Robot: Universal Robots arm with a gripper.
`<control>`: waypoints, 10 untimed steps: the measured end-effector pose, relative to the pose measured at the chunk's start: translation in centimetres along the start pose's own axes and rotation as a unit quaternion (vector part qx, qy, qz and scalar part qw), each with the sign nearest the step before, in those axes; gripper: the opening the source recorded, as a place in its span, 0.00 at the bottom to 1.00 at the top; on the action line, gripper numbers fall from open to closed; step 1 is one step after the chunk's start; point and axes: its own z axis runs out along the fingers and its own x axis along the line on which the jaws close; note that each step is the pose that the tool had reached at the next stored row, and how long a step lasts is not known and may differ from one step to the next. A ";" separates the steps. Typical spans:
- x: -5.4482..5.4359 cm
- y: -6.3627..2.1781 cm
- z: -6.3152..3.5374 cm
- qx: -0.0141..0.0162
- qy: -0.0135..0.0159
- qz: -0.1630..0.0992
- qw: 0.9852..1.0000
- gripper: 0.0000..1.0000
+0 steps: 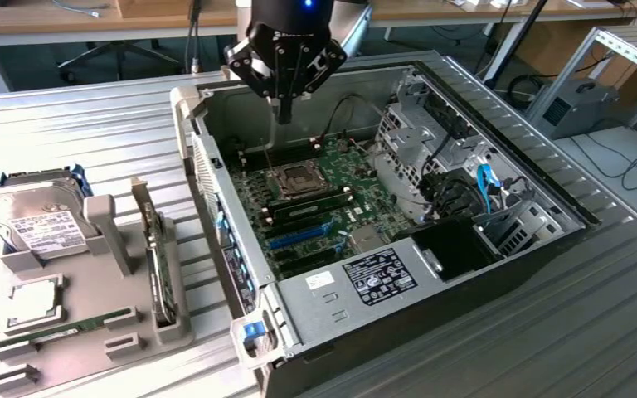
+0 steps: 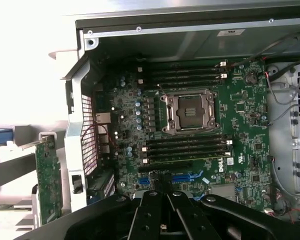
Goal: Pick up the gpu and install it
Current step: 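Reach for the gpu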
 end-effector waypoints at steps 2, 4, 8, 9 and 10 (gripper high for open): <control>0.0 -0.01 0.00 0.000 0.000 0.000 1.000 0.11; 0.1 -0.01 0.00 0.000 0.000 0.000 1.000 0.11; 0.2 -0.02 0.00 0.000 0.000 0.000 1.000 0.11; 0.2 -0.02 0.00 0.000 0.000 0.000 1.000 0.11; 0.3 -0.02 -0.01 0.000 0.000 0.000 1.000 0.11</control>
